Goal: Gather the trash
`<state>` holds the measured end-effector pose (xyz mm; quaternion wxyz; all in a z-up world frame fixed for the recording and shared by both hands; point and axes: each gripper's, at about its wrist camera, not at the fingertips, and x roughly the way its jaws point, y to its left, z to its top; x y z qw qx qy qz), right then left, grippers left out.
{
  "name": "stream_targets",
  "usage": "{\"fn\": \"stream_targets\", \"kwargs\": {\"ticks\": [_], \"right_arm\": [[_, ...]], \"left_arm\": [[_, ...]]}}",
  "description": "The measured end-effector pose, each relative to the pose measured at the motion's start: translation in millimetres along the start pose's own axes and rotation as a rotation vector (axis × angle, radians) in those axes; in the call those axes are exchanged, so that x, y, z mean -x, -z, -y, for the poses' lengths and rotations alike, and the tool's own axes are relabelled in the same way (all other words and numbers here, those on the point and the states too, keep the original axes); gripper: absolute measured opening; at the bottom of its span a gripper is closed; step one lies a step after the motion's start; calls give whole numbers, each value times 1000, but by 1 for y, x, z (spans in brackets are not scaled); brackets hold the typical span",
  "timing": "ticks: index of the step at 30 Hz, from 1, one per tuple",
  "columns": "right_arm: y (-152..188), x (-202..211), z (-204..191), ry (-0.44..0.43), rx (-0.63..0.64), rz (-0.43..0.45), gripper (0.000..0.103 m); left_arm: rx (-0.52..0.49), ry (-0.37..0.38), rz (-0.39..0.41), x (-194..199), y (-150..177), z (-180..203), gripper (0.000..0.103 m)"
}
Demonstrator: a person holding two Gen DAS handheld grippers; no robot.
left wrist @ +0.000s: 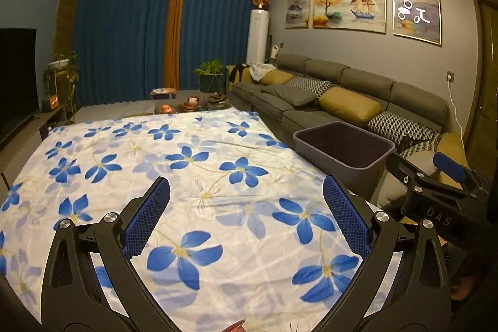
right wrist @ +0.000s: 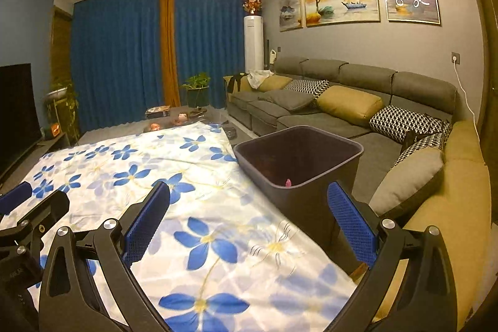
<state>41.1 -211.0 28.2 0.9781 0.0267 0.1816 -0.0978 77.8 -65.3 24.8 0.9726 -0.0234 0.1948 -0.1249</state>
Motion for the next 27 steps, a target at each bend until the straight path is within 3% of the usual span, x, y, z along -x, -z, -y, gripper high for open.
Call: {"fn": "stream_targets", "kwargs": {"ticks": [27], "right_arm": [[7,26,-19,-2,24,24,97]], "left_arm": [[45,-6,-15,22,11,-19,97]]}}
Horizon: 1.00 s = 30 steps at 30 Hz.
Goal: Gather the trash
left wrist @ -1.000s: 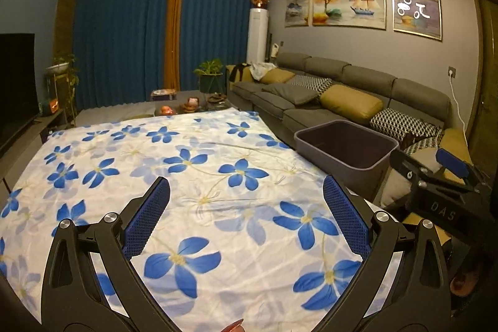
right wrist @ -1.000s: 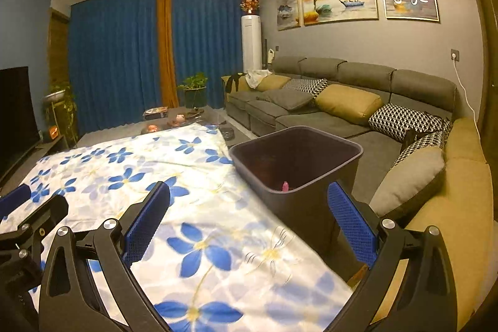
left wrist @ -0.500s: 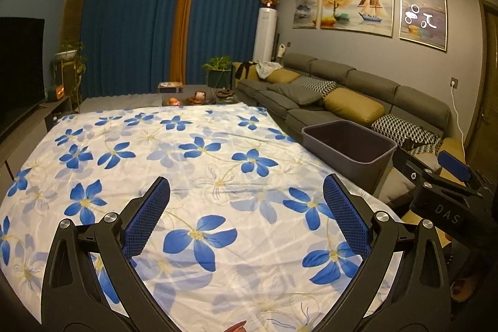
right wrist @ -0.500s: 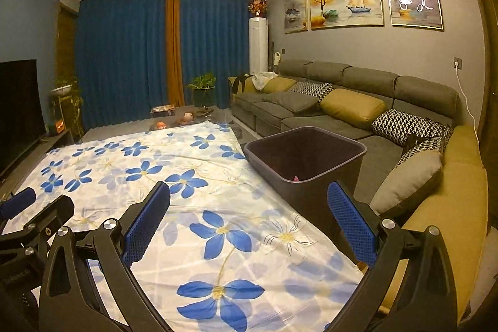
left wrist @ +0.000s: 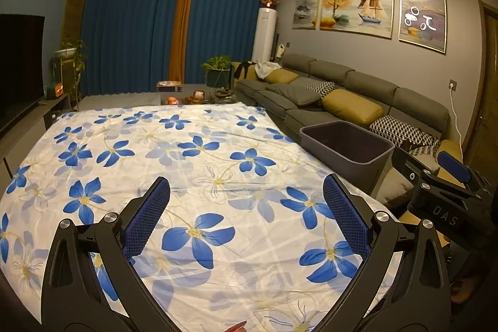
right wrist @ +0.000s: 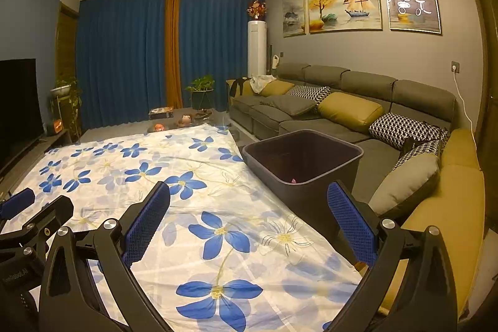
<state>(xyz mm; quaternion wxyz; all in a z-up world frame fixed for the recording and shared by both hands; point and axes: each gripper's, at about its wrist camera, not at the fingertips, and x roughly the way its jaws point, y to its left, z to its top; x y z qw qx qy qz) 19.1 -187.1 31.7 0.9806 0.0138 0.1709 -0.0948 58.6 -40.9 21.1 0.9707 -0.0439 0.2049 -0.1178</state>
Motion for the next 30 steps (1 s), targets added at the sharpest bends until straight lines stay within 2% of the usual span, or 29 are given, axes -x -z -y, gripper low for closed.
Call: {"fn": "stream_targets", "kwargs": {"ticks": [30], "right_arm": [[-1,6,11,9,-17,7,97]], "left_arm": [[-9,12,0,3,-1,12,97]]}}
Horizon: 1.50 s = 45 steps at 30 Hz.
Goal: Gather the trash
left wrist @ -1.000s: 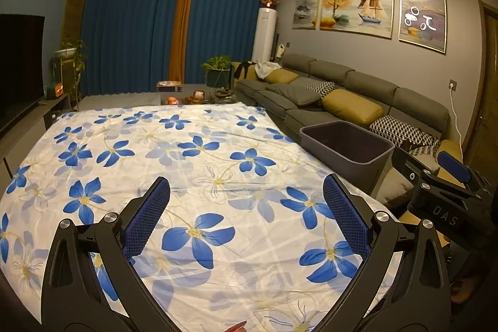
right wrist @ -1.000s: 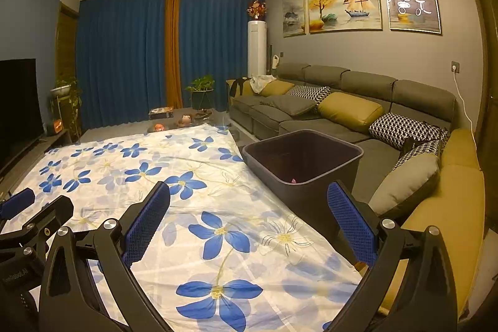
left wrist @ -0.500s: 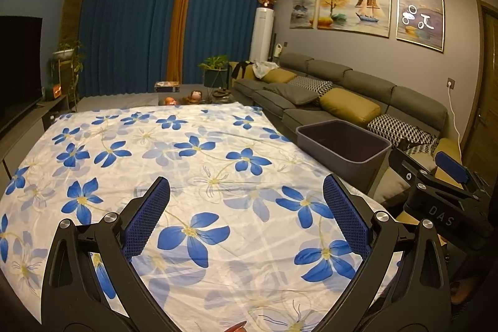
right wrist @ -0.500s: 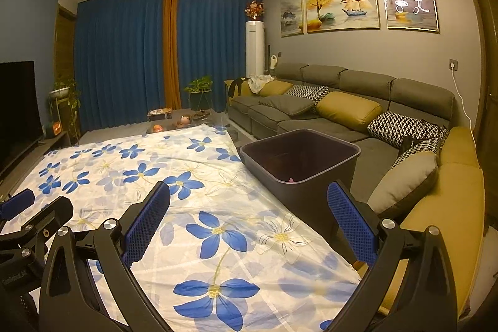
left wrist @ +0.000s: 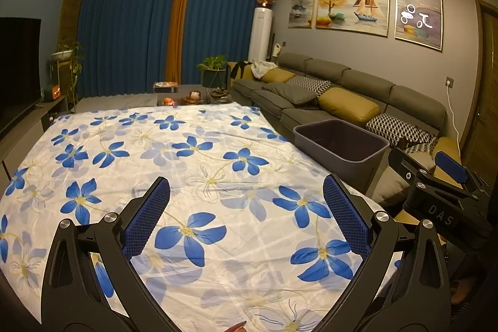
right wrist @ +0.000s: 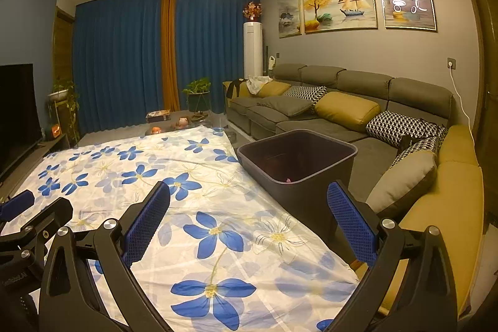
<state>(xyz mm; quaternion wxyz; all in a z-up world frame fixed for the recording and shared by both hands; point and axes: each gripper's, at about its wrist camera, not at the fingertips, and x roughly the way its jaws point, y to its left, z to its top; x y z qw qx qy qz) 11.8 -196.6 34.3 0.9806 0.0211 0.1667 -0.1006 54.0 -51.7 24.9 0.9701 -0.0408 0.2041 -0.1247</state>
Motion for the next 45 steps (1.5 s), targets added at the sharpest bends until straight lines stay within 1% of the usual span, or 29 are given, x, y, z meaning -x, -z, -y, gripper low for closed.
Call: {"fn": "stream_targets", "kwargs": {"ticks": [45], "right_arm": [[-5,2,1,-1,-3,9,97]], "left_arm": [[-10,13,0,3,-2,9,97]]}}
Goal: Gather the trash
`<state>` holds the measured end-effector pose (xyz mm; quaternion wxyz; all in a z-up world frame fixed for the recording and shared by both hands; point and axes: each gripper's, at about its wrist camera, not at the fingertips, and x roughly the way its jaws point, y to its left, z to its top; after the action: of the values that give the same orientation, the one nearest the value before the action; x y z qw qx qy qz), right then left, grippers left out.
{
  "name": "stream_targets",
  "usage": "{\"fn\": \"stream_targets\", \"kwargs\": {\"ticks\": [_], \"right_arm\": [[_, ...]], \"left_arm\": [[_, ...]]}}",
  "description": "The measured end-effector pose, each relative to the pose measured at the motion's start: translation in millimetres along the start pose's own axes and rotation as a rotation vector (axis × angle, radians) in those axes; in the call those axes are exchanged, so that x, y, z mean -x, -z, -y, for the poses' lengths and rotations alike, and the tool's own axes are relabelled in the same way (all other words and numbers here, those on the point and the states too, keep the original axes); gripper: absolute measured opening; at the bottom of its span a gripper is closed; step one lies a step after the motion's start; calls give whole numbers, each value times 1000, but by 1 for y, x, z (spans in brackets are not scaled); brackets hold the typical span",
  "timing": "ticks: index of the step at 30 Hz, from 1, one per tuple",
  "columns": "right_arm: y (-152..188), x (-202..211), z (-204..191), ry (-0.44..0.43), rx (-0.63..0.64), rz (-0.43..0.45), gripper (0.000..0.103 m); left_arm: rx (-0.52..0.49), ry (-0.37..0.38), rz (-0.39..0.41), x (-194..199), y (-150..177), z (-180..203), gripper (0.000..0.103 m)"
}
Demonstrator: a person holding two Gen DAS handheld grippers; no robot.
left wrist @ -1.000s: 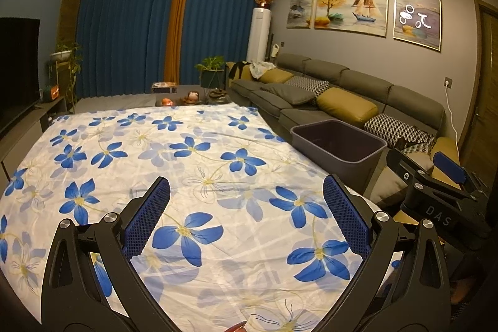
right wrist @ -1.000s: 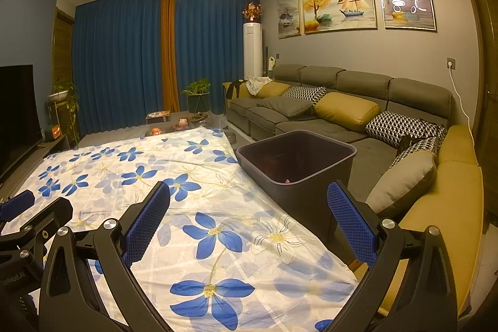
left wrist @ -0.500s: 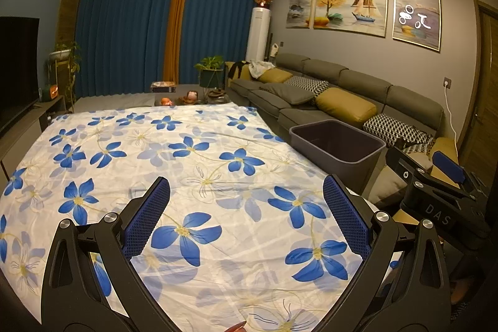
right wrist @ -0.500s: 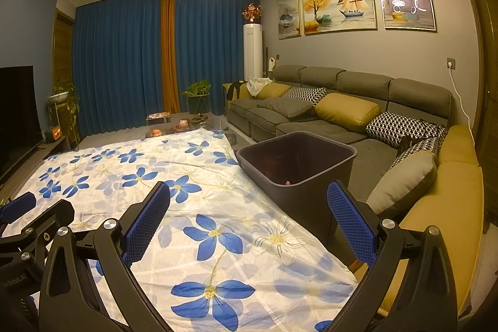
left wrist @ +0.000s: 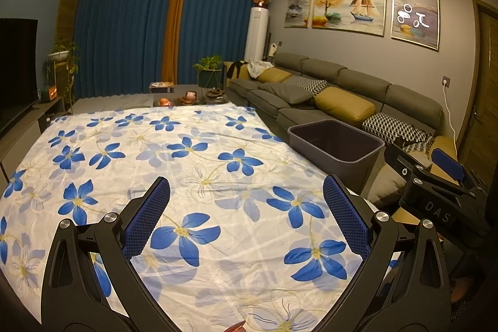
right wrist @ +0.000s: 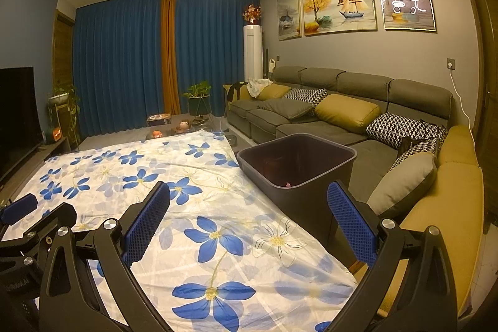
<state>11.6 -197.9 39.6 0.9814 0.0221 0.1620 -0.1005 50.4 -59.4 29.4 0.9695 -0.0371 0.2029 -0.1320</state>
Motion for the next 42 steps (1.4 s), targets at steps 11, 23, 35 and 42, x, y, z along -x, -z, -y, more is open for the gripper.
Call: {"fn": "stream_targets", "kwargs": {"ticks": [11,23,35,42], "right_arm": [[1,0,1,0,0,0,97],[0,0,0,-1,-3,-3,97],[1,0,0,2,-4,-4,97],[3,1,-1,2,-2,-5,97]], "left_arm": [[-6,3,2,1,0,0,97],[-6,23,-14,-2,1,-5,89],[-24,37,-17,-1,1,-2,82],[-20,37,-19,-1,1,-3,82]]}}
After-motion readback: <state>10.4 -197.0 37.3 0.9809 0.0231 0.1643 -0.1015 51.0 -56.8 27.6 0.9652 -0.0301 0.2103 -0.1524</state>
